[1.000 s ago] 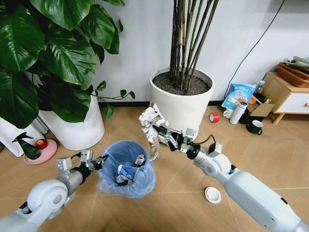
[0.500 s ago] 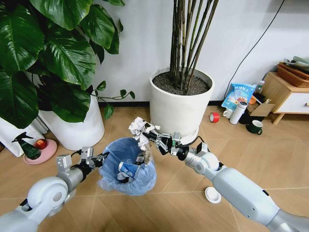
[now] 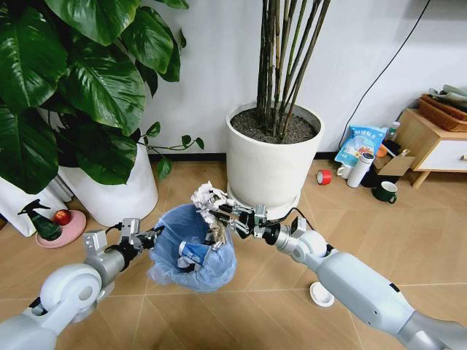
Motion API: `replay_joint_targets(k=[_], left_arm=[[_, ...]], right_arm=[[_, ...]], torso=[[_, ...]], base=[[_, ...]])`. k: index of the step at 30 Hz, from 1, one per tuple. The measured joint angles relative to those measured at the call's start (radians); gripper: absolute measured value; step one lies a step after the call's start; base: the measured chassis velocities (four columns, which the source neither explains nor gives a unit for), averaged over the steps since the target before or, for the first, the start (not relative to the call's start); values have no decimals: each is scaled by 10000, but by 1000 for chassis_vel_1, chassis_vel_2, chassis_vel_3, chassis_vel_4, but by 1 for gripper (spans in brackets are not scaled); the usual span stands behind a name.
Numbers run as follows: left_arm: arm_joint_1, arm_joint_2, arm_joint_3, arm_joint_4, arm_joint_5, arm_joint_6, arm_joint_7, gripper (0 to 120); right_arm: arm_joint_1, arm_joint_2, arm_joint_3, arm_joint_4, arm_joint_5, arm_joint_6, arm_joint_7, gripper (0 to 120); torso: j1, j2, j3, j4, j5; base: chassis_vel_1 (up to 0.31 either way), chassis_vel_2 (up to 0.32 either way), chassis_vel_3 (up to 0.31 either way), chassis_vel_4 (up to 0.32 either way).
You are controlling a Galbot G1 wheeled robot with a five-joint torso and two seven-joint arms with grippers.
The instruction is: Pick up the trash bin and place the garbage on the floor into it.
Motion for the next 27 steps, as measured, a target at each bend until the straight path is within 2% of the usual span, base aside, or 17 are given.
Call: replay_joint_targets(k=[2,3,6,7,10,12,15,19,27], left_arm=[[-60,5,10,0,-52,5,-14,0],[-60,5,10,0,-52,5,-14,0],[-121,15,3,-1,-110,6,-21,0],[-121,15,3,-1,-110,6,-21,0],[-181,3,-3,5,-142,6,-31,0],[-193,-3,-3,14,-144,6,-37,0],[-216,-14,-2,36,-144,6,-51,0],[-243,-18,-5,71,-144,-11,-64,0],[-352,-37,-32,126,-168,-52,-150,0]], right_arm=[[-3,-66,-13,-8,-5,-11,-29,47],[-3,-66,-13,-8,-5,-11,-29,47],[-19,-201,-81,-5,9,-56,-122,62],[-19,-201,-81,-5,9,-56,-122,62],[-176,-247,-125,46,11,-64,-188,77],[-248,-257,-126,65,0,-64,-210,80],[-473,-336,-124,197,-25,-64,-314,94],[-717,-476,12,519,149,-177,-526,100],[-1411,-955,367,1334,482,-296,-371,100]], torso=[[0,0,0,0,0],[0,0,0,0,0],[0,0,0,1,0],[0,0,0,1,0],[0,0,0,0,1],[0,0,0,0,0],[0,0,0,1,1],[0,0,0,1,1],[0,0,0,-1,1]], base=[[0,0,0,0],[0,0,0,0],[0,0,0,0],[0,0,0,0],[0,0,0,0],[0,0,0,0],[0,0,0,0],[0,0,0,0],[0,0,0,0]])
